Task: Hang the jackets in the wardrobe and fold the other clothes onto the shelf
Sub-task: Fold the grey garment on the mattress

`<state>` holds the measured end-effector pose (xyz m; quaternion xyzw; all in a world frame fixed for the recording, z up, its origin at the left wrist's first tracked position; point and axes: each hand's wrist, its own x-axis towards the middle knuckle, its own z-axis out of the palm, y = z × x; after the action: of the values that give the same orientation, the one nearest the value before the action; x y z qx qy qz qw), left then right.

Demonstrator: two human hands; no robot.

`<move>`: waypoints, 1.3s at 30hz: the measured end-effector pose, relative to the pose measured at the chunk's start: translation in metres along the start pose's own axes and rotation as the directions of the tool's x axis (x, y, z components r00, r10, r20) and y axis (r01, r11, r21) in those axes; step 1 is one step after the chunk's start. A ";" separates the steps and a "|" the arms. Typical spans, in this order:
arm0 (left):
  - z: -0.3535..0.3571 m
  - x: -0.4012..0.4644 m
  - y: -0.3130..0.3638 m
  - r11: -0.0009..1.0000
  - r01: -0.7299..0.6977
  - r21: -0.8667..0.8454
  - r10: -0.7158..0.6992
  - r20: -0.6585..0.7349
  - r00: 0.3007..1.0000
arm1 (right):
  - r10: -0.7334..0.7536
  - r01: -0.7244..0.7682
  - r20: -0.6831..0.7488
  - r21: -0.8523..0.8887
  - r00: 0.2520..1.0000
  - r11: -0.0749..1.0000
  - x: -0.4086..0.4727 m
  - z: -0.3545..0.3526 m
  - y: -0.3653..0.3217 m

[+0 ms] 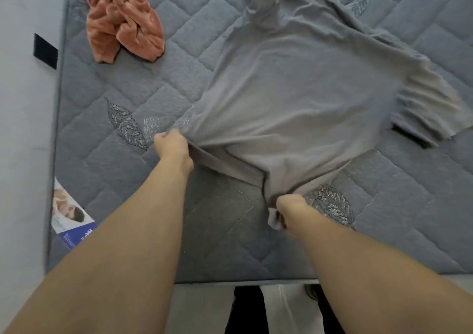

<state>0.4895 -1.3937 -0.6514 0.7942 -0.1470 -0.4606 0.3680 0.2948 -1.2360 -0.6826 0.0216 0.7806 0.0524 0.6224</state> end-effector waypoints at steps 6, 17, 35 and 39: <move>-0.043 0.014 0.022 0.751 -0.103 0.652 0.349 -0.260 0.900 | -0.090 0.021 -0.010 -0.941 0.996 0.338 -0.023 -0.024 0.030; 0.067 -0.044 -0.037 0.010 -0.652 0.758 -0.016 0.653 0.758 | -0.669 0.236 -0.228 -0.816 0.708 0.528 -0.023 -0.072 -0.054; 0.386 0.032 0.028 -0.204 -0.750 0.629 0.163 0.778 0.607 | -0.656 0.369 -0.701 -0.552 0.280 0.748 0.125 -0.336 -0.257; 0.442 0.053 0.047 -0.281 -0.778 0.562 0.280 0.823 0.494 | -0.578 0.387 -0.816 -0.544 -0.034 0.745 0.158 -0.339 -0.274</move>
<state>0.1511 -1.6549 -0.7855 0.5344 -0.8234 -0.1467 -0.1217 -0.0617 -1.5112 -0.7908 -0.3377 0.9341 -0.1081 -0.0408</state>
